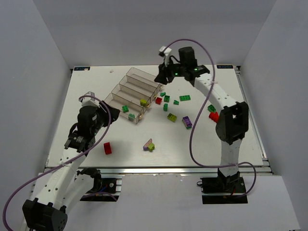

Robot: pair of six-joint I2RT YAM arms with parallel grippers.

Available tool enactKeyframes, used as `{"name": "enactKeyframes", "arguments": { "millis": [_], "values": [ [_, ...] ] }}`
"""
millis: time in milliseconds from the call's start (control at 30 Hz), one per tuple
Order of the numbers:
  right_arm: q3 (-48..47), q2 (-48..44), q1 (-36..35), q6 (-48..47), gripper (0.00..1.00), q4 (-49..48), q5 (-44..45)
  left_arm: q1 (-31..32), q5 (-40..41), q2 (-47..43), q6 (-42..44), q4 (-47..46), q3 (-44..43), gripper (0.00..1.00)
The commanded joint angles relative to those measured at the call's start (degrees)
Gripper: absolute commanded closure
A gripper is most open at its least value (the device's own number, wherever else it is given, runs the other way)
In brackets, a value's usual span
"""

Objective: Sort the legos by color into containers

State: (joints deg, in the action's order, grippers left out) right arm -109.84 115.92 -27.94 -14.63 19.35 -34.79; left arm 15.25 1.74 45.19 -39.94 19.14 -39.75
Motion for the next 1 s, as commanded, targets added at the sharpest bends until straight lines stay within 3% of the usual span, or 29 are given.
{"name": "enactKeyframes", "arguments": {
  "millis": [0, 33, 100, 167, 333, 533, 667, 800, 933, 967],
  "values": [
    [4.1, -3.4, 3.9, -0.1, 0.60, 1.6, -4.4, -0.1, -1.6, -1.3, -1.0, -2.8, 0.2, 0.36],
    [5.6, -3.9, 4.9, 0.5, 0.65, 1.8, -4.0, -0.1, -1.6, -1.3, -1.2, -3.0, 0.2, 0.29],
    [6.7, -4.9, 7.4, 1.4, 0.63, 2.4, -1.4, -0.1, -3.0, -1.2, -1.1, -3.5, 0.3, 0.16],
    [8.2, -5.7, 8.8, 2.5, 0.49, 2.9, 3.3, 0.0, -4.1, -1.1, -1.2, -4.1, 0.2, 0.11],
    [9.2, -5.8, 12.8, 4.4, 0.34, 5.3, 15.2, -0.1, -7.0, 1.4, -0.9, -5.6, 0.2, 0.10],
    [10.0, -5.6, 15.6, 3.6, 0.27, 5.3, 19.0, -0.1, -10.3, 3.6, -0.8, -7.4, -0.6, 0.10],
    [6.8, 0.1, 15.6, 4.3, 0.27, 7.7, 22.2, -0.1, -10.1, 4.1, 0.4, -10.4, -0.3, 0.10],
    [-0.2, 6.0, 15.7, -0.5, 0.27, 13.1, 19.3, -0.1, -11.0, 5.3, 0.4, -14.9, -0.2, 0.10],
    [-6.5, 9.8, 16.8, -17.9, 0.25, 21.6, 5.8, 0.0, -10.4, 8.1, -0.9, -16.5, -0.9, 0.10],
    [-6.4, 9.9, 17.1, -26.9, 0.25, 22.8, 4.0, -0.1, -10.6, 8.6, -1.3, -16.7, -1.0, 0.10]
  ]
}}
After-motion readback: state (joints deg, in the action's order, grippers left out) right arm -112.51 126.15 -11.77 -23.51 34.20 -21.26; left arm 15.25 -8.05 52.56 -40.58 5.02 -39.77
